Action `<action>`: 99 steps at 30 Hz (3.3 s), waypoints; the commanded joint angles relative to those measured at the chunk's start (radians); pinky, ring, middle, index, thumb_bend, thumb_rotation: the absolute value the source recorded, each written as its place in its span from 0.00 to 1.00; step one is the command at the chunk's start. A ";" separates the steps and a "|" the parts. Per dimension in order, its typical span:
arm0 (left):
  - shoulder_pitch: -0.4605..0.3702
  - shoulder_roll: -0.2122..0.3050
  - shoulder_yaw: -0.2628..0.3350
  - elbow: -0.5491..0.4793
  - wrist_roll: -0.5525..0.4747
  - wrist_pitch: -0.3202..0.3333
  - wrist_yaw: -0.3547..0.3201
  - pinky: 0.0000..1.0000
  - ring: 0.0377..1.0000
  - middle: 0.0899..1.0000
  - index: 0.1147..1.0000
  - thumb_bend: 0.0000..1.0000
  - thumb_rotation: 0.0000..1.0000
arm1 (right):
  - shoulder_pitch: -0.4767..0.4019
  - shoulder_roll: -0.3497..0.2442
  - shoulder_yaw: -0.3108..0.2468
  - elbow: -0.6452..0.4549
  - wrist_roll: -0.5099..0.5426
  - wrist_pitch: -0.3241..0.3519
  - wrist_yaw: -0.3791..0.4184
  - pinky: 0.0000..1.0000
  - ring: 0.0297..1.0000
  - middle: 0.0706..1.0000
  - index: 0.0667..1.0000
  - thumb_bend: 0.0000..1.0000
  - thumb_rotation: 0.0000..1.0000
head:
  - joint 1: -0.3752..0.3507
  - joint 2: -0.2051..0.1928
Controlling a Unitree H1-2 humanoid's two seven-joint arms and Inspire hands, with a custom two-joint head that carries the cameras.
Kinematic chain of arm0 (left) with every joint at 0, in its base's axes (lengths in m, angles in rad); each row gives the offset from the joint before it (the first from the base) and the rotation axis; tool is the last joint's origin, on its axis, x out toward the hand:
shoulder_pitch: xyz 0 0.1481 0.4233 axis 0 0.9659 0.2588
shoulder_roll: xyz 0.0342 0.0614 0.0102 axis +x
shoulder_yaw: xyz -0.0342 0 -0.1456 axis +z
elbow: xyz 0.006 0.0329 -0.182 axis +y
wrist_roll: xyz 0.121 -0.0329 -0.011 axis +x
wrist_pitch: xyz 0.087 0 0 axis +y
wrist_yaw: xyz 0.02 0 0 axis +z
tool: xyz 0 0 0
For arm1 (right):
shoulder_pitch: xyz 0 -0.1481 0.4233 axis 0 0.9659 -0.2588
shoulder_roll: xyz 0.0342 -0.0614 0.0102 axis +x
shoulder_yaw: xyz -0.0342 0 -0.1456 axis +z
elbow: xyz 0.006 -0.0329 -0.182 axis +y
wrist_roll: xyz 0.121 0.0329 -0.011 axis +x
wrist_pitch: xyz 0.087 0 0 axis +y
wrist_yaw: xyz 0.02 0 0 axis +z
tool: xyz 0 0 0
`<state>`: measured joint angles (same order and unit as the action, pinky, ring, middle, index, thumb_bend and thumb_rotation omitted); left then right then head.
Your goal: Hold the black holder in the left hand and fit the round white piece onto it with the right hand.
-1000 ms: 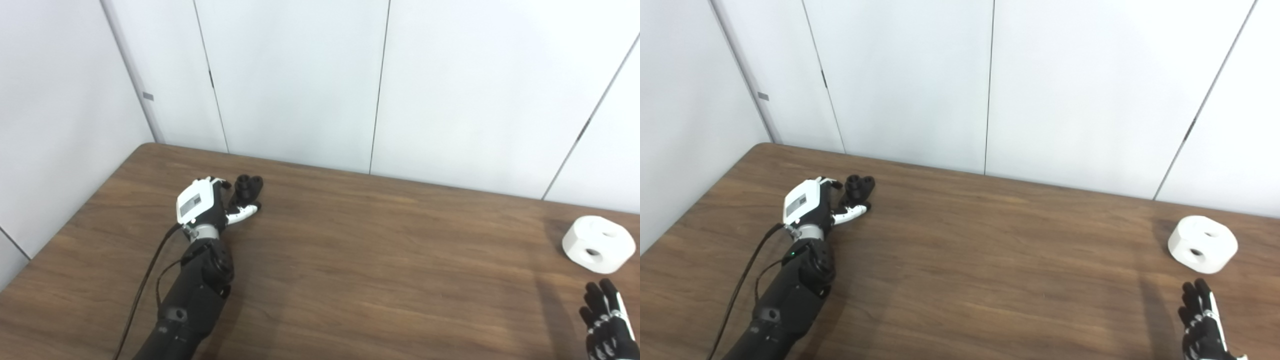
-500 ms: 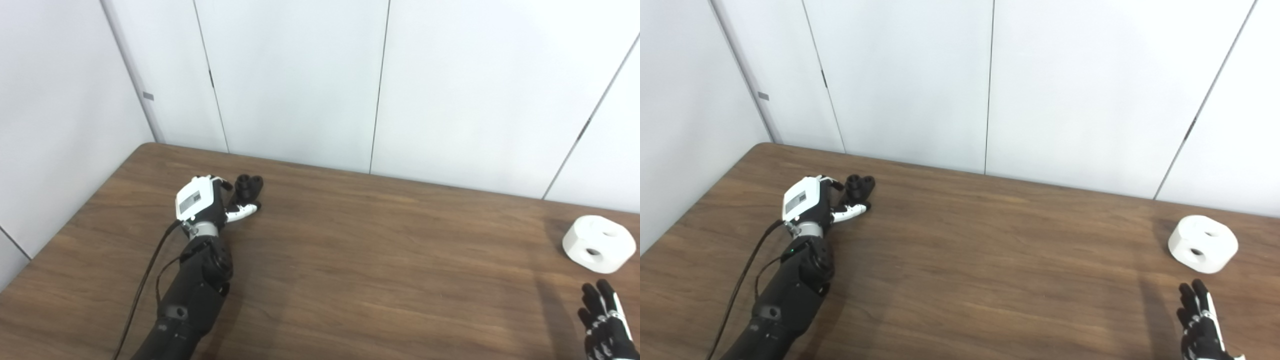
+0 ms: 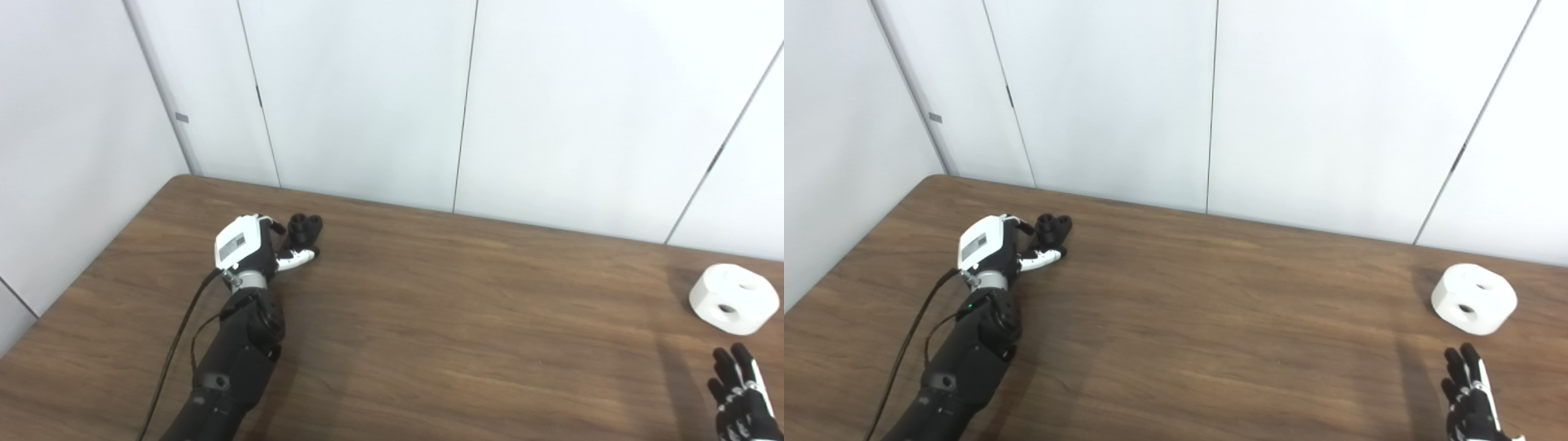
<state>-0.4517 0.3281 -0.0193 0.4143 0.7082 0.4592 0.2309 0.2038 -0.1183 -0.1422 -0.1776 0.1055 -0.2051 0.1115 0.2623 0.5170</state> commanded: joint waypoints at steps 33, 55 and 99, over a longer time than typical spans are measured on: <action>0.030 0.041 -0.029 -0.072 -0.122 -0.092 0.020 0.86 0.89 0.78 0.42 0.52 0.04 | 0.103 0.050 0.022 0.042 -0.005 0.006 -0.020 1.00 0.98 0.95 1.00 0.61 1.00 | -0.022 0.008; 0.248 0.045 -0.115 -0.436 -0.104 -0.061 -0.182 0.78 0.84 0.75 0.42 0.52 0.04 | 0.109 0.055 0.037 0.025 -0.046 0.010 -0.041 1.00 0.98 0.94 0.98 0.61 1.00 | -0.077 0.034; 0.543 0.033 -0.315 -0.744 -0.173 -0.332 -0.434 0.77 0.88 0.80 0.42 0.51 0.04 | 0.163 0.062 0.111 -0.155 -0.094 0.133 -0.094 1.00 0.93 0.91 0.97 0.59 0.98 | -0.270 0.205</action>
<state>0.0611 0.3559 -0.2931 -0.3579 0.5462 0.1341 -0.1282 0.2268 -0.0977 -0.0449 -0.2804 0.0149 -0.0659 0.0297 -0.0061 0.7210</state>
